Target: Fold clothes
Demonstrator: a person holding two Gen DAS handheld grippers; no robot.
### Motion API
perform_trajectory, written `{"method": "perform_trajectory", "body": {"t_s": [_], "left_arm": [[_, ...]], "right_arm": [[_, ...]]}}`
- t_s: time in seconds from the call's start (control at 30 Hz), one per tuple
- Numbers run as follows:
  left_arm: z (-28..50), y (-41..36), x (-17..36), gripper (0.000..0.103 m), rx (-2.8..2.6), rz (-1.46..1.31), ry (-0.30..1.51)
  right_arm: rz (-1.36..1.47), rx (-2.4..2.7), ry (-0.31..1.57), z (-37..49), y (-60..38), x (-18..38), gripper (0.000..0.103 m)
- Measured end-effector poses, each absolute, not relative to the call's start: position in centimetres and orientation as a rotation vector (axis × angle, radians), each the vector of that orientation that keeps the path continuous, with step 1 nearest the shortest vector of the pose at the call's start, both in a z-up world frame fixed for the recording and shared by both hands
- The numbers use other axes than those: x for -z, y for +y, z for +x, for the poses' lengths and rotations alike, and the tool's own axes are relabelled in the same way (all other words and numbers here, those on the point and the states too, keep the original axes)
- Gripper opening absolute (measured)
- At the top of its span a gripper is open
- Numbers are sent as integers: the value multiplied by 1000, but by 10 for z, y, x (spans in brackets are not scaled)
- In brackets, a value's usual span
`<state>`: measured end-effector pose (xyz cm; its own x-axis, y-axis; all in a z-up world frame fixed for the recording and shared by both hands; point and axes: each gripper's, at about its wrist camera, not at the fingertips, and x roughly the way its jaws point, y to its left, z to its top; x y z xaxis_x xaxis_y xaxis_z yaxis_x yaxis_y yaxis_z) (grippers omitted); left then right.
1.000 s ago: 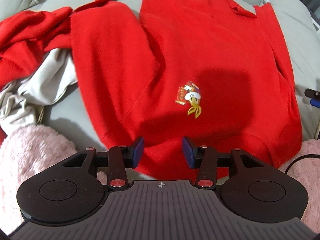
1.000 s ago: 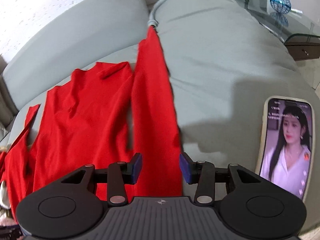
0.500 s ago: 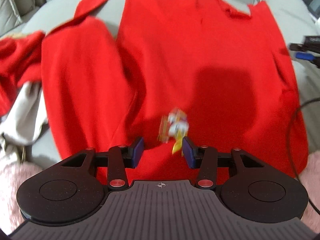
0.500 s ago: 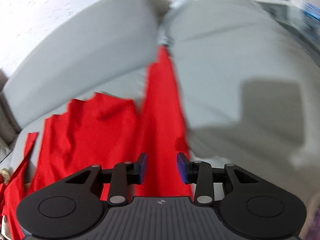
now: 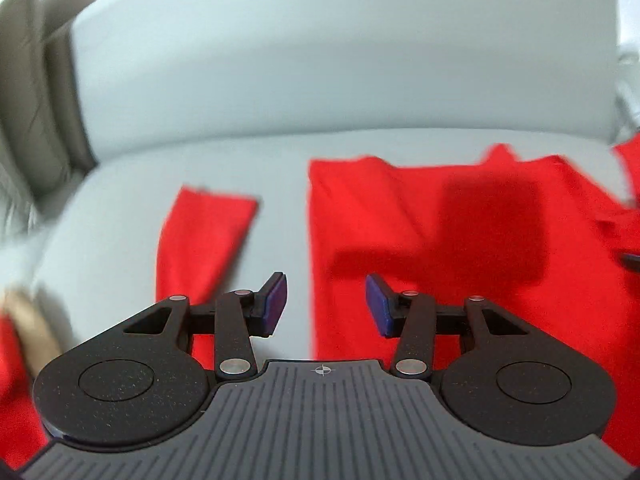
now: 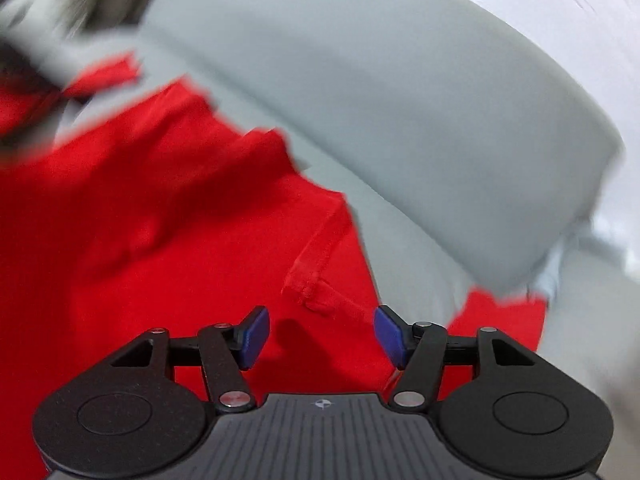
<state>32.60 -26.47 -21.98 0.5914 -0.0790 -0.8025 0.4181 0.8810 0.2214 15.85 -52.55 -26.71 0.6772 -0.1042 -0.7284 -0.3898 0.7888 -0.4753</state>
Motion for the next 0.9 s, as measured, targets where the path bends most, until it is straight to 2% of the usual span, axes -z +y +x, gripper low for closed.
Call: {"method": "perform_trajectory", "body": {"t_s": [0.1, 0.17, 0.2, 0.23, 0.27, 0.3, 0.33, 0.53, 0.63, 0.7, 0.83, 0.87, 0.9], "left_arm": [[350, -276, 235, 50, 326, 507, 836], [361, -281, 243, 50, 349, 546, 820], [369, -286, 250, 50, 361, 580, 813], [375, -288, 254, 50, 367, 600, 810], [380, -289, 258, 45, 380, 605, 802], [384, -288, 259, 12, 406, 584, 801], [388, -286, 259, 2, 434, 550, 807], [389, -270, 235, 0, 330, 420, 718], [381, -267, 222, 0, 266, 425, 590], [384, -275, 232, 1, 234, 484, 561], [403, -293, 276, 6, 142, 589, 701], [403, -296, 282, 6, 119, 619, 698], [402, -298, 283, 9, 107, 644, 690]], "right_arm": [[-908, -230, 732, 155, -513, 284, 51], [-1034, -253, 673, 155, -506, 290, 39], [-1053, -259, 684, 159, -505, 290, 16], [-1069, -264, 698, 163, -505, 290, 6], [-1054, -245, 702, 167, -508, 286, 6], [-1012, -195, 697, 174, -516, 279, 6], [-969, -144, 691, 180, -525, 271, 6], [-783, 87, 648, 212, -575, 232, 6], [-787, 141, 618, 221, -582, 234, 6], [-805, 168, 630, 234, -582, 252, 6], [-705, 164, 810, 268, -582, 290, 9], [-691, 174, 825, 271, -582, 292, 10], [-678, 184, 841, 274, -581, 294, 16]]}}
